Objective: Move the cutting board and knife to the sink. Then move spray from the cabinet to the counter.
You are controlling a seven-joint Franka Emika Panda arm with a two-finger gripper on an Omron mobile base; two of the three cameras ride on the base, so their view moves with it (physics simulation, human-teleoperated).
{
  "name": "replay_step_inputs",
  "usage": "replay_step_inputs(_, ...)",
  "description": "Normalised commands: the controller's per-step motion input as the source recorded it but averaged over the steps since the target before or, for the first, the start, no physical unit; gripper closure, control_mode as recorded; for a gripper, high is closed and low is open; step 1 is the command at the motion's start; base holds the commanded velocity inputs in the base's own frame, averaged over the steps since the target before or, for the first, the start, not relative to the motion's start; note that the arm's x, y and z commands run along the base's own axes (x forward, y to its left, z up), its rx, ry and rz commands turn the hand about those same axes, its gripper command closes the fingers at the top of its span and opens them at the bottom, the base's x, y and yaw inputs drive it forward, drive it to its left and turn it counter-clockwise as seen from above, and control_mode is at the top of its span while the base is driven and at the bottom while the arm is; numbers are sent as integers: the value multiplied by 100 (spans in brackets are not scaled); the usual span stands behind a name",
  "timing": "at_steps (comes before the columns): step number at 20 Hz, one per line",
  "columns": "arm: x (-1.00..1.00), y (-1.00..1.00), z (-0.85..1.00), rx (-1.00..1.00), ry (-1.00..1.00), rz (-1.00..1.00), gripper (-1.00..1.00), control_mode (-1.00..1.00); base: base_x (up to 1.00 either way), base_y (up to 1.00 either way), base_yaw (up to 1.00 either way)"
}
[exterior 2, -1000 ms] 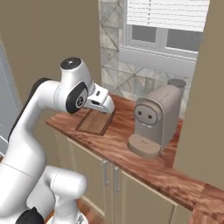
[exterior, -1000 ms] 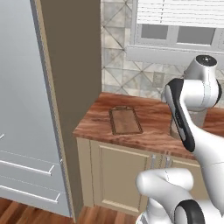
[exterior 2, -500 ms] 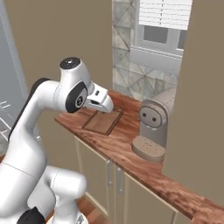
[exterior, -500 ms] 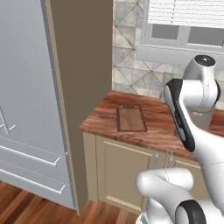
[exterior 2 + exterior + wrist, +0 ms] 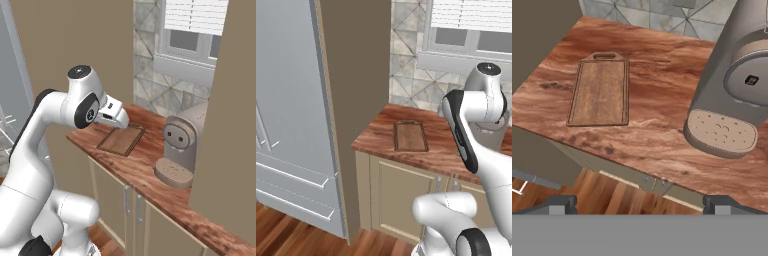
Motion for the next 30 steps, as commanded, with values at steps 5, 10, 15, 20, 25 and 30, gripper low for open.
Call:
replay_step_inputs(5,0,0,0,0,0,0,-100,100,58,29,0)
replay_step_inputs(10,0,0,0,0,0,0,-100,100,44,3,7)
replay_step_inputs(15,0,0,0,0,0,0,-100,100,1,-23,23)
replay_step_inputs(20,0,0,0,0,0,0,-100,100,7,-14,23)
replay_step_inputs(25,0,0,0,0,0,0,-100,100,6,-35,7)
replay_step_inputs(30,0,0,0,0,0,0,-100,100,0,-32,-1)
